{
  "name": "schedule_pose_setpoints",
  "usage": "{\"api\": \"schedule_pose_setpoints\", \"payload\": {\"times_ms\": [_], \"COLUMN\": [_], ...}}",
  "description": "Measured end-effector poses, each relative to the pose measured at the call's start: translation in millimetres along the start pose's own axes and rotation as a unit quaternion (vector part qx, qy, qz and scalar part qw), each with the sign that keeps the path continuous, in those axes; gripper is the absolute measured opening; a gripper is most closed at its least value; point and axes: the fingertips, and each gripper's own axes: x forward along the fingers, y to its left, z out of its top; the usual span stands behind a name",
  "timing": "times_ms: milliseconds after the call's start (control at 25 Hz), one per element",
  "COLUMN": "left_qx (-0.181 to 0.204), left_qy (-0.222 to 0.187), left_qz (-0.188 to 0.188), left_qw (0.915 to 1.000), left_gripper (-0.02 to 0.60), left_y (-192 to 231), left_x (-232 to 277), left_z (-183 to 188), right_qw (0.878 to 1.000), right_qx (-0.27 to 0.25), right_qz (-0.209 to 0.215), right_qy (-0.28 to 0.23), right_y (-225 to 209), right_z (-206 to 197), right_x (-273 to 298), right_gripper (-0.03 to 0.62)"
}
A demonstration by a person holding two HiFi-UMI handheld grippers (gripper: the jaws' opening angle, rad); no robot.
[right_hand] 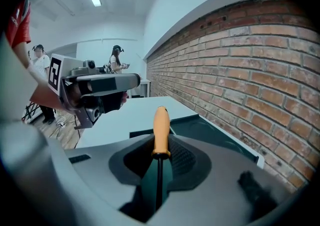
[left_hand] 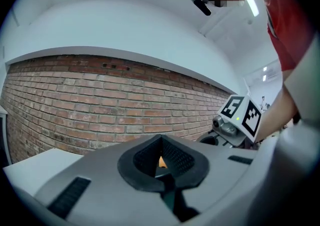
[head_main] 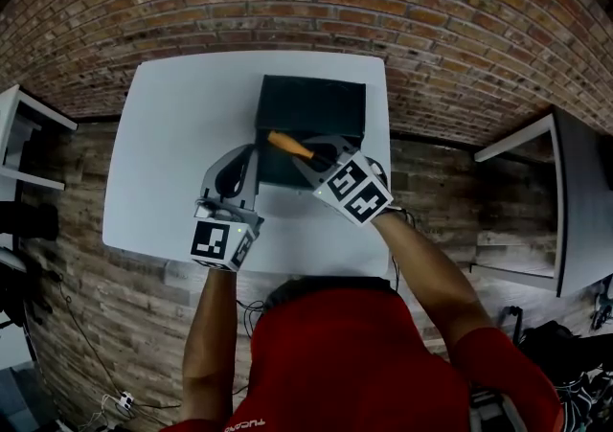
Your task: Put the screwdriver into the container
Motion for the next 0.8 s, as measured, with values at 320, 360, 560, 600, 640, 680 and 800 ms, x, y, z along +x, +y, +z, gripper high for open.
{"api": "schedule_pose_setpoints", "payload": {"times_ms": [320, 360, 560, 600, 640, 680, 800], "left_qx": [-0.005, -0.007, -0.009, -0.009, -0.010, -0.010, -0.011], "left_qy": [0.009, 0.010, 0.015, 0.015, 0.016, 0.017, 0.020], "left_qz": [0.001, 0.001, 0.001, 0.002, 0.002, 0.002, 0.001], "left_qw": [0.9999, 0.9999, 0.9998, 0.9998, 0.9998, 0.9998, 0.9997], "left_gripper": [0.014, 0.014, 0.014, 0.014, 0.014, 0.014, 0.014], "left_y": [10, 11, 17, 18, 19, 20, 24], "left_x": [-1, -1, 1, 2, 3, 3, 4], "left_z": [-8, -10, -17, -17, -18, -19, -21], "right_qw": [0.998, 0.998, 0.994, 0.993, 0.992, 0.992, 0.990], "right_qx": [-0.014, -0.017, -0.036, -0.039, -0.041, -0.042, -0.044], "right_qz": [0.013, 0.015, 0.027, 0.027, 0.027, 0.029, 0.036], "right_qy": [0.060, 0.066, 0.102, 0.108, 0.112, 0.116, 0.130], "right_y": [-1, 0, 3, 2, 1, 0, 1], "right_z": [-27, -29, -41, -43, -45, -47, -53], "right_x": [30, 34, 53, 56, 59, 62, 69], "right_gripper": [0.089, 0.089, 0.089, 0.089, 0.089, 0.089, 0.089]}}
